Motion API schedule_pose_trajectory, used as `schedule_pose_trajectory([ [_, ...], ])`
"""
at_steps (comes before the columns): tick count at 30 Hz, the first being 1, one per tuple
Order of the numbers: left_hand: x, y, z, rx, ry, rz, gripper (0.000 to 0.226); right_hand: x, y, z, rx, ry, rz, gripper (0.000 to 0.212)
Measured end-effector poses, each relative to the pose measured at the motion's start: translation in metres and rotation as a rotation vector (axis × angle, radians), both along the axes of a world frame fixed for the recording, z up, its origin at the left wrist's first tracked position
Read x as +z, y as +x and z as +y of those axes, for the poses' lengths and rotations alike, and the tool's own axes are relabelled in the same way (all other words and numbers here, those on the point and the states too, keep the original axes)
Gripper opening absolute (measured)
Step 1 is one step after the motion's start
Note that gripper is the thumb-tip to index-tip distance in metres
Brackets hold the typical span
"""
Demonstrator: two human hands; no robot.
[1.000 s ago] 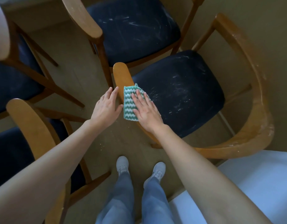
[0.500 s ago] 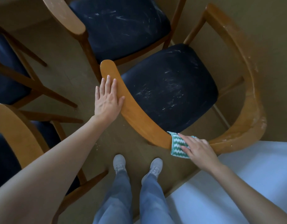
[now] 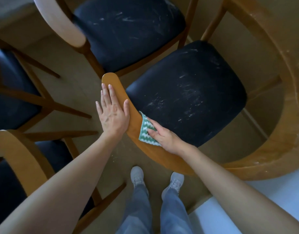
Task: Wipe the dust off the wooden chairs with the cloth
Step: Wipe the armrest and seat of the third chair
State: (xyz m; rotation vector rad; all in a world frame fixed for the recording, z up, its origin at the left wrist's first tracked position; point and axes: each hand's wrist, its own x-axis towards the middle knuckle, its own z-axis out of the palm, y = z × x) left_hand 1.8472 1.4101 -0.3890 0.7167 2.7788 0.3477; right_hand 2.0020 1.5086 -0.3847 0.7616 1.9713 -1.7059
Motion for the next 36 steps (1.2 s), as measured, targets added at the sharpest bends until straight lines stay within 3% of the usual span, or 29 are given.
schedule_pose_trajectory([
  [10, -0.004, -0.002, 0.000, 0.001, 0.030, 0.008, 0.066, 0.032, 0.118, 0.018, 0.310, 0.287, -0.230, 0.050],
  [13, -0.004, -0.001, 0.001, 0.005, 0.029, 0.006, 0.065, 0.022, 0.086, 0.014, 0.156, 0.083, -0.175, 0.047],
  [18, -0.003, -0.001, 0.002, 0.011, 0.014, 0.028, 0.064, -0.016, -0.005, 0.006, -0.069, -0.173, 0.080, 0.053],
  [25, -0.003, 0.000, 0.005, 0.022, 0.047, 0.052, 0.062, -0.031, -0.144, 0.020, -0.127, -0.144, 0.245, 0.058],
  [29, -0.004, -0.001, 0.006, 0.038, 0.037, 0.053, 0.064, -0.019, -0.191, 0.033, -0.135, -0.122, 0.232, 0.044],
  [31, -0.004, -0.001, 0.005, 0.041, 0.057, 0.053, 0.065, -0.012, -0.197, 0.038, -0.104, -0.152, 0.218, 0.038],
  [36, -0.005, -0.001, 0.001, 0.019, 0.110, 0.034, 0.061, -0.007, -0.143, 0.036, -0.079, -0.181, 0.180, 0.046],
])
